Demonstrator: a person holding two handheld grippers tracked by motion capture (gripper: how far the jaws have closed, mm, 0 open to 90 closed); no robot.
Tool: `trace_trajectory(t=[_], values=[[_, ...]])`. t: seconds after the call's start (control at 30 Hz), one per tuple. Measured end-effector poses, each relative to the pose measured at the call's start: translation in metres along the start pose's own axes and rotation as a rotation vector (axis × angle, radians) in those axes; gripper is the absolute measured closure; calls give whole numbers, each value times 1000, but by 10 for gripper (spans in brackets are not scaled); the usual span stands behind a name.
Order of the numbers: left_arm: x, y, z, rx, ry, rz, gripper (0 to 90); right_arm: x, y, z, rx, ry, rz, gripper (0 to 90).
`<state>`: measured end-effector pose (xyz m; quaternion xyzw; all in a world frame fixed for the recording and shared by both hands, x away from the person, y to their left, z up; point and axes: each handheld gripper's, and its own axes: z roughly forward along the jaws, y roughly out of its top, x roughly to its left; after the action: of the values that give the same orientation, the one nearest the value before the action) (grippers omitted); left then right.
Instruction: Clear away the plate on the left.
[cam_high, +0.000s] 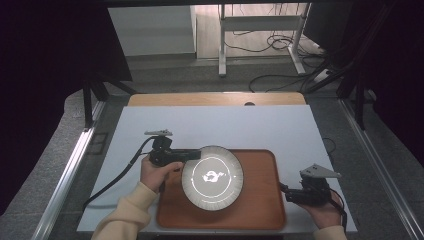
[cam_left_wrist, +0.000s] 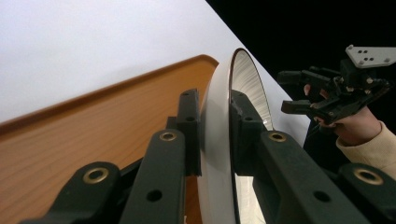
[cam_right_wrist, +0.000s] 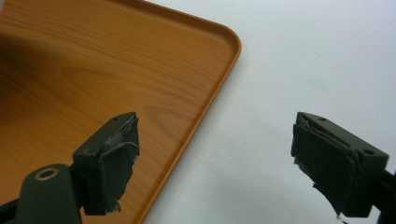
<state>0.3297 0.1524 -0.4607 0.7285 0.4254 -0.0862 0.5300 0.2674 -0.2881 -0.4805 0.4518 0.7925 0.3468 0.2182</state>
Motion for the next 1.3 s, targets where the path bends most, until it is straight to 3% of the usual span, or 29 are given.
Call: trace_trajectory(t=[0.27, 0.63, 0.87, 1.3], values=[[3, -6, 11, 13, -6, -10, 774, 0, 0, 0, 2, 1, -1, 156], [14, -18, 38, 85, 11, -38, 779, 0, 0, 1, 4, 3, 0, 156], [24, -21, 46, 146, 128, -6, 829, 0, -1, 1, 4, 1, -2, 156], [42, -29, 61, 209, 152, -2, 800, 1, -2, 2, 9, 0, -2, 157]])
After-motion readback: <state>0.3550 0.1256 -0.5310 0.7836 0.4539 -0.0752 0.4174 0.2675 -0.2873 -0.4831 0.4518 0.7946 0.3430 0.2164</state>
